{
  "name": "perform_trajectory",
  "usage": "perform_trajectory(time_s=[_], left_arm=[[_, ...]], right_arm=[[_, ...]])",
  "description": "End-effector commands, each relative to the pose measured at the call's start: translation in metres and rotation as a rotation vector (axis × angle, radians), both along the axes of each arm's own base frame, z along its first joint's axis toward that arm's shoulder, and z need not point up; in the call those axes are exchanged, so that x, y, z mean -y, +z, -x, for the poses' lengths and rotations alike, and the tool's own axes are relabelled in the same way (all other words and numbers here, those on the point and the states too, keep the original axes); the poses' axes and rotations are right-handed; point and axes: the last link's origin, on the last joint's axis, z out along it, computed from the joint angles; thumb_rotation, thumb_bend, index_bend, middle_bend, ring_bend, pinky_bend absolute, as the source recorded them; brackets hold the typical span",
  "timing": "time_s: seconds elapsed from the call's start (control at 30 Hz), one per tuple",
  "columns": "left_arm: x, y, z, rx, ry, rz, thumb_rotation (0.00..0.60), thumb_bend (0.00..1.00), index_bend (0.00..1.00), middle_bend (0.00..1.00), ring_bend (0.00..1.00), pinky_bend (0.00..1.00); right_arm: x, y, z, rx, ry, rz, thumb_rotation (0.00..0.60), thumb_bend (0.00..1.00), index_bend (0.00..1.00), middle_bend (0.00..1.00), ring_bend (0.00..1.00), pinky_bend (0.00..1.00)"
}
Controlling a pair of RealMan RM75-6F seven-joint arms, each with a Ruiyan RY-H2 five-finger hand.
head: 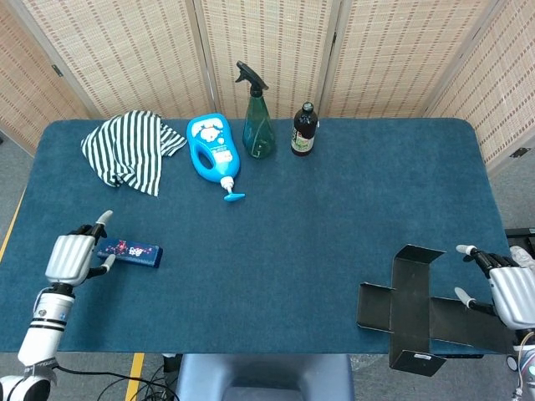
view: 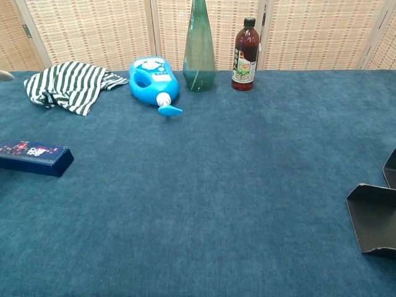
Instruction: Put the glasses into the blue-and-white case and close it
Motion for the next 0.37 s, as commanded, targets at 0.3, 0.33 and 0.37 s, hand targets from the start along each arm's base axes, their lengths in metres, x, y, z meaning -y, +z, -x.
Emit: perform_trajectory(time_s=[0.3, 0.33, 0.37], left_arm=[[0.072, 0.032, 0.016, 0.027, 0.054, -0.129, 0.6, 0.36, 0.11, 0.4, 0.31, 0.47], [0.078, 0.033, 0.016, 0.027, 0.057, -0.136, 0.6, 0.36, 0.11, 0.4, 0.31, 0.47], [0.083, 0.033, 0.016, 0.026, 0.06, -0.138, 0.6, 0.36, 0.11, 0.4, 0.31, 0.47]], right_arm=[[0.006, -0.006, -0.007, 0.029, 0.04, -0.027, 0.6, 0.23, 0.23, 0.35, 0.34, 0.39], [0.006, -0.007, -0.008, 0.032, 0.045, -0.028, 0.6, 0.23, 0.23, 0.35, 0.34, 0.39], [0.006, -0.008, -0.009, 0.034, 0.048, -0.028, 0.6, 0.23, 0.23, 0.35, 0.34, 0.39]])
